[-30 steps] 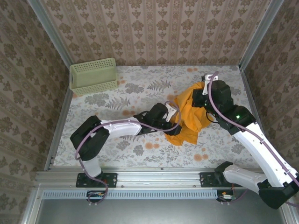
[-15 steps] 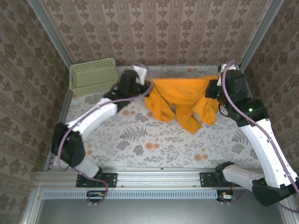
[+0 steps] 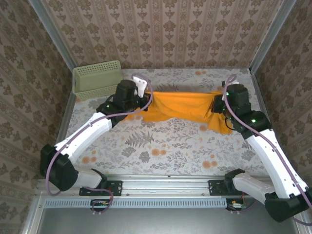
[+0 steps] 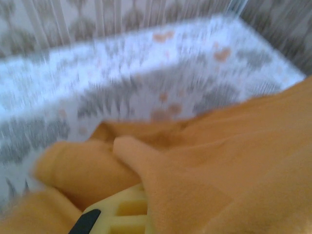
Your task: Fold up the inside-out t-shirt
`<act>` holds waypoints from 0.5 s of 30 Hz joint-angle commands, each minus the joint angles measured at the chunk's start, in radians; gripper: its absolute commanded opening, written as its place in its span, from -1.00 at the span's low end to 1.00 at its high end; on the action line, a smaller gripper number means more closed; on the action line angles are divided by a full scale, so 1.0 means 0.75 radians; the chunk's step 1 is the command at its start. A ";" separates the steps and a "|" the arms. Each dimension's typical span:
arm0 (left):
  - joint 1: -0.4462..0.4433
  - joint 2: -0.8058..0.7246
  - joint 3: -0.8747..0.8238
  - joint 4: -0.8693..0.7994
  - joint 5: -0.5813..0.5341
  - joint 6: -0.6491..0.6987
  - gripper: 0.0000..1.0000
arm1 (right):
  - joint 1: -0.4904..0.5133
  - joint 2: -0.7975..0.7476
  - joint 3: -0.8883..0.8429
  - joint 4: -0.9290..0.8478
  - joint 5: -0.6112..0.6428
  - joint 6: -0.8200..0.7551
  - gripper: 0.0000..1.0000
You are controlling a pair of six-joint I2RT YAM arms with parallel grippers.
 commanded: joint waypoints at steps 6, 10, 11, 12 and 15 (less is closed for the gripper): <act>0.053 0.126 0.119 -0.195 -0.028 -0.020 -1.00 | -0.095 0.198 -0.012 0.006 -0.086 0.123 -0.96; 0.113 0.208 0.194 -0.210 -0.006 -0.073 -1.00 | -0.132 0.368 0.103 -0.009 -0.119 0.105 -0.87; 0.131 0.235 0.223 -0.228 0.001 -0.090 -1.00 | -0.143 0.417 0.139 -0.013 -0.134 0.103 -0.86; 0.148 0.260 0.250 -0.249 0.011 -0.103 -1.00 | -0.151 0.463 0.171 -0.017 -0.144 0.102 -0.85; 0.190 0.346 0.327 -0.320 0.030 -0.148 -0.80 | -0.161 0.616 0.262 -0.050 -0.113 0.093 -0.64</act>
